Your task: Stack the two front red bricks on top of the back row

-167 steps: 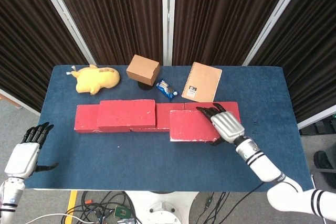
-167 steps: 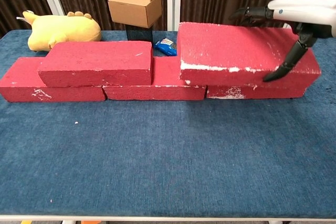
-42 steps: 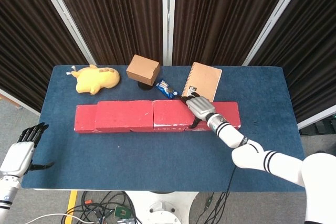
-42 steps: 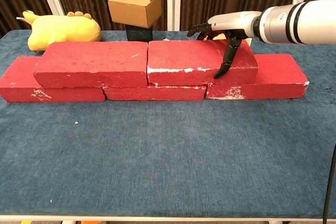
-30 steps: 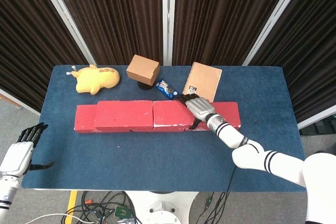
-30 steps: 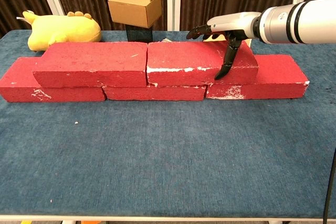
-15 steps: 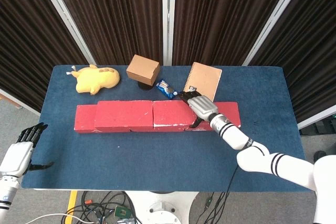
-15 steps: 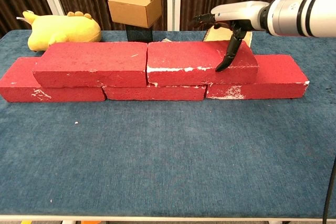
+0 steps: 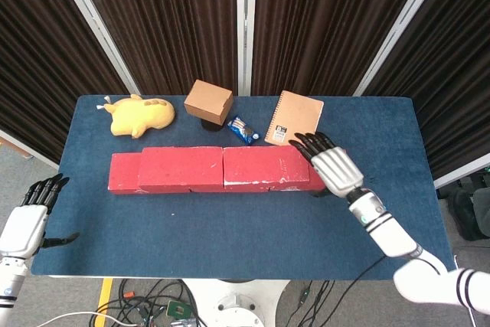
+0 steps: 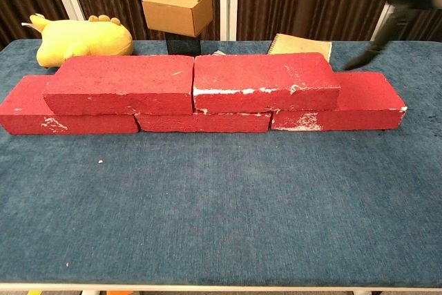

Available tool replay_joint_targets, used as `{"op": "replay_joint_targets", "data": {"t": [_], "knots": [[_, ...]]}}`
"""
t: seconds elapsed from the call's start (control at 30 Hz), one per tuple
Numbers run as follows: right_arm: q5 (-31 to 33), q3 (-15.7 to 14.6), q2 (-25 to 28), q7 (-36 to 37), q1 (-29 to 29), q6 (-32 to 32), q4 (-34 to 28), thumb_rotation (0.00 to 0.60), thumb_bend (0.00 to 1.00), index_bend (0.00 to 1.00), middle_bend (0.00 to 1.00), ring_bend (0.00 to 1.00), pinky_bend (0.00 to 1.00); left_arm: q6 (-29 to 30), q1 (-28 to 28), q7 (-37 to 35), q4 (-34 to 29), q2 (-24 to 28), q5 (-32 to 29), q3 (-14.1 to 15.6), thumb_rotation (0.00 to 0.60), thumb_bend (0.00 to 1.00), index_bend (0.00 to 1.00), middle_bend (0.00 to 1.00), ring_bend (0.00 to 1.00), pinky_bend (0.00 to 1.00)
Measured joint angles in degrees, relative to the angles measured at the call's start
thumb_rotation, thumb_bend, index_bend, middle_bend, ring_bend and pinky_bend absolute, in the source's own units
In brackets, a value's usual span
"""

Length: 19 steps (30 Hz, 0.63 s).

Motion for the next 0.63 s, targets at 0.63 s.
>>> {"op": "replay_joint_targets", "data": {"t": [0.63], "knots": [[-14.36, -11.58, 1.06, 2.61, -31.00, 33.03, 11.73, 0.600, 0.00, 0.00, 0.00, 0.00, 0.00, 5.51, 2.20, 3.41, -1.39, 0.97, 4.18, 0.74, 0.600, 0.00, 0.00, 0.00, 0.00, 0.00]]}}
